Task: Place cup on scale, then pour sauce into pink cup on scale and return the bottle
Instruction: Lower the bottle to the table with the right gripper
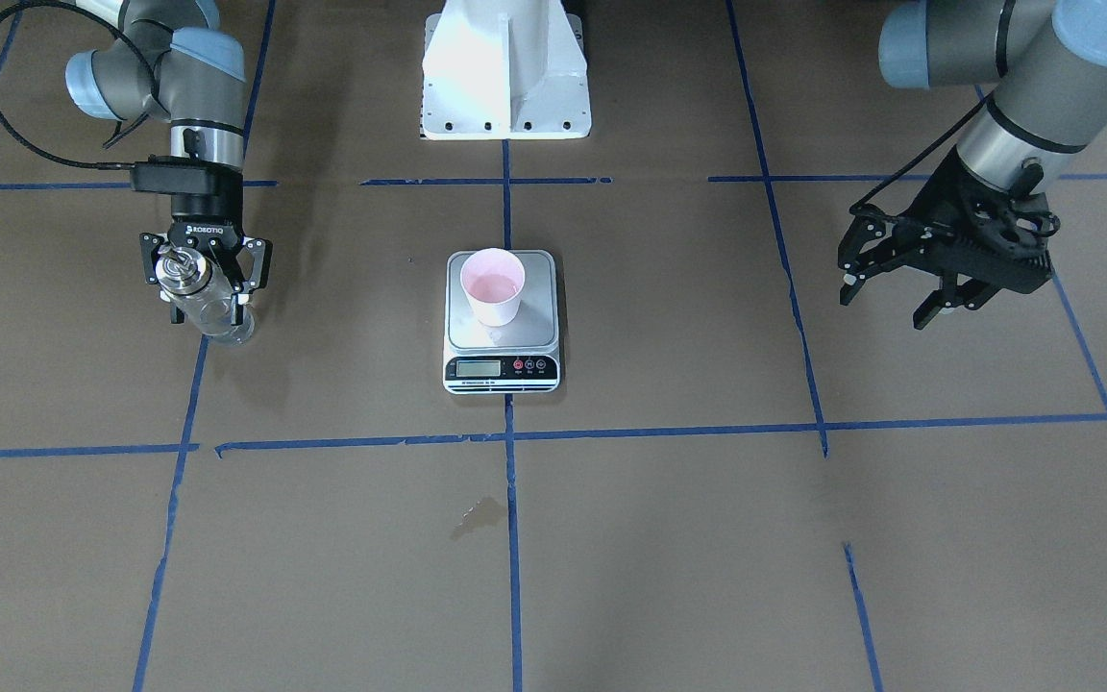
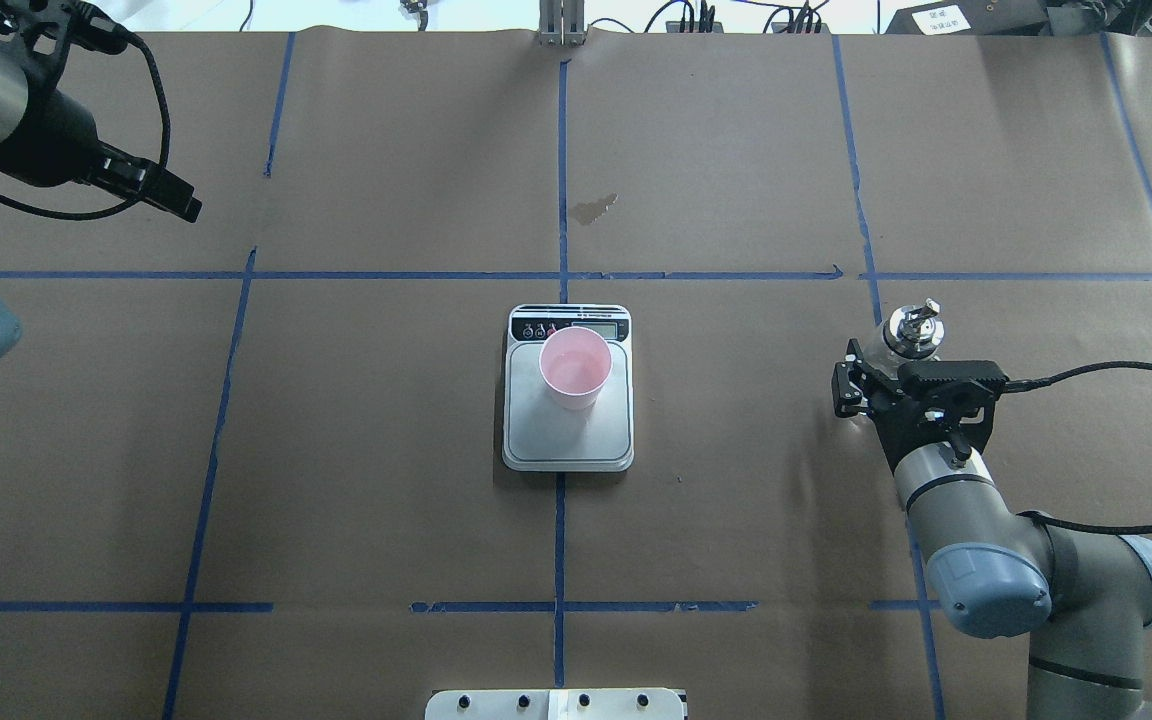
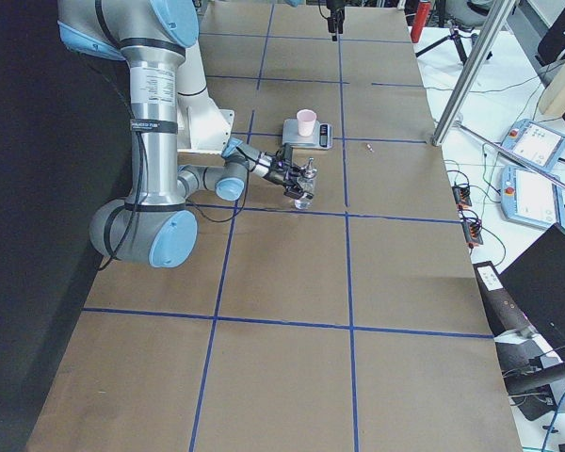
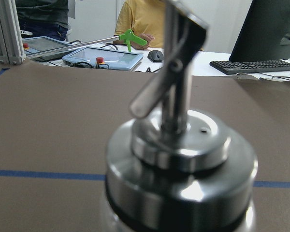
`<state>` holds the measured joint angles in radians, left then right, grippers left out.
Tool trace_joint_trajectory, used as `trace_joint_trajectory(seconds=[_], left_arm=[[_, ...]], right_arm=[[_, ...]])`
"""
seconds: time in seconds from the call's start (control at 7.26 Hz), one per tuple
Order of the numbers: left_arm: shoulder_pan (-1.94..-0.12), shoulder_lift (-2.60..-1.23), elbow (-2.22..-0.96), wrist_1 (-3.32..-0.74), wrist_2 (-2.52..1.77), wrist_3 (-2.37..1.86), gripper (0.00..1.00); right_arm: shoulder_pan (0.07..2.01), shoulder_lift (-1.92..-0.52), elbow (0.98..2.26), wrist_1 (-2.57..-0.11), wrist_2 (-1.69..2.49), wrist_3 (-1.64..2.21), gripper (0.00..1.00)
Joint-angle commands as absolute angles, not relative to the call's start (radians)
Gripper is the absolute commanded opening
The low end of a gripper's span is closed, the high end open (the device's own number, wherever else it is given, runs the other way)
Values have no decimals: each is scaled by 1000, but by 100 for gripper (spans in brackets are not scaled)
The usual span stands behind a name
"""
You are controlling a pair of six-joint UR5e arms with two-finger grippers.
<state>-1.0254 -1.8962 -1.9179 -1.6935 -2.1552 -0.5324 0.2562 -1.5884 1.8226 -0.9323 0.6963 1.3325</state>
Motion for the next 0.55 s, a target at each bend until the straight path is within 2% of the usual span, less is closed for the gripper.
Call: trace_joint_trajectory(seconds=[0.0,0.28,0.41], left_arm=[[-1025,-1898,-1921,-1694,-2155,-538,80],[-1025,-1898,-1921,-1694,-2155,-538,80],[-1025,-1899,-1921,-1694,-2155,-538,80]], right_arm=[[256,-1588,1819,-931,701,1333,0],[256,-1588,1818,-924,701,1336,0],[255,-1586,1777,-857,693,1377,99]])
